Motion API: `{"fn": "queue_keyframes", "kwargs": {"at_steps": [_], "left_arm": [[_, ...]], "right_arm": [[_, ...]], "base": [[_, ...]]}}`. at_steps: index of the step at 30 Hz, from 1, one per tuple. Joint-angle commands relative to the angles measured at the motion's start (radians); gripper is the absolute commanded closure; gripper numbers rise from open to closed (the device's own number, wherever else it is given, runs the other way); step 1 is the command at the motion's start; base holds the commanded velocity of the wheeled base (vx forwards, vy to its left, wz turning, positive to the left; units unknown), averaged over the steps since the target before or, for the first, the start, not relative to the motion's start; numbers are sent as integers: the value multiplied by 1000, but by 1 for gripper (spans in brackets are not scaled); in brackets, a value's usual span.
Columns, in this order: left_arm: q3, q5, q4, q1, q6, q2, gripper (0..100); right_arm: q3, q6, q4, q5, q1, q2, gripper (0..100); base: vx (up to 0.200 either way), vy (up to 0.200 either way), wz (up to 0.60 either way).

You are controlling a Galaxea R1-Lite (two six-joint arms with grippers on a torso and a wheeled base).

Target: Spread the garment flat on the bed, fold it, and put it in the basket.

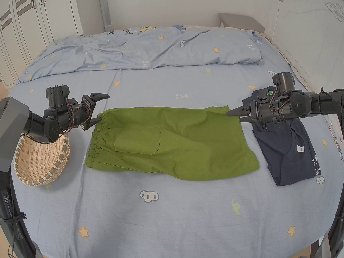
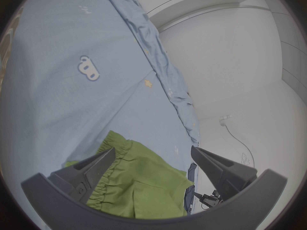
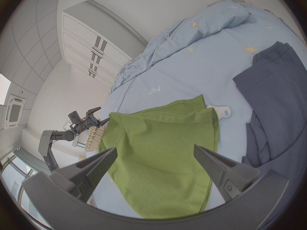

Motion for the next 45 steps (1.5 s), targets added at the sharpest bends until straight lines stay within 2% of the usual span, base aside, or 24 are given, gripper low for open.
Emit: {"fn": "queue_keyframes", "kwargs": {"at_steps": [1, 9, 15, 23, 26, 31, 45], "left_arm": [[1, 1, -1, 13, 0, 30, 0], [73, -1, -7, 21, 40, -6, 0], [226, -1, -13, 24, 218, -121, 0], [435, 1, -45, 22, 375, -205, 0], [524, -1, -105, 21, 392, -207, 0], [595, -3, -205, 13, 405, -194, 0], [601, -3, -261, 22, 459, -78, 0]], "right_arm": [[0, 0, -1, 0, -1, -2, 0], [0, 0, -1, 0, -2, -4, 0], [3, 0, 0, 0, -5, -13, 0], [21, 3, 0, 0, -1, -29, 0], [29, 3, -1, 2, 1, -36, 0], [37, 3, -1, 2, 1, -39, 0], [38, 1, -1, 2, 2, -38, 0]], "base": [[0, 0, 0], [0, 0, 0], [0, 0, 0], [0, 0, 0], [0, 0, 0], [0, 0, 0], [0, 0, 0]]}}
